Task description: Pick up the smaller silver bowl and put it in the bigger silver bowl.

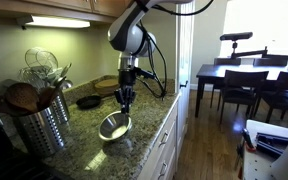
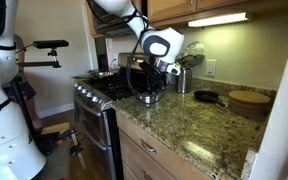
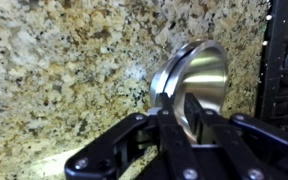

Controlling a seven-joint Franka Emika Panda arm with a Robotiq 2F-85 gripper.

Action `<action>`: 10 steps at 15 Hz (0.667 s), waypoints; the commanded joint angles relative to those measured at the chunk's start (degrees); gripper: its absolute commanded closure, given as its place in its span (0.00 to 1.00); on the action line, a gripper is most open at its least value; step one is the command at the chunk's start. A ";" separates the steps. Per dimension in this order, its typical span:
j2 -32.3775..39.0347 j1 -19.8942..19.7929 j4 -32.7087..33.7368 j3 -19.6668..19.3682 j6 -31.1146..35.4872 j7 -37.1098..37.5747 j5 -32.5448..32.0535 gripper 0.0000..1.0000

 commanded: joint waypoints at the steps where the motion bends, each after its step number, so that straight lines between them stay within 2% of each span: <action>1: 0.15 0.92 0.75 -1.00 0.37 0.99 -1.25 0.47; 8: -0.41 0.68 0.73 -1.60 0.36 1.17 -1.75 0.02; 10: -0.54 0.64 0.73 -1.84 0.30 1.19 -1.95 0.00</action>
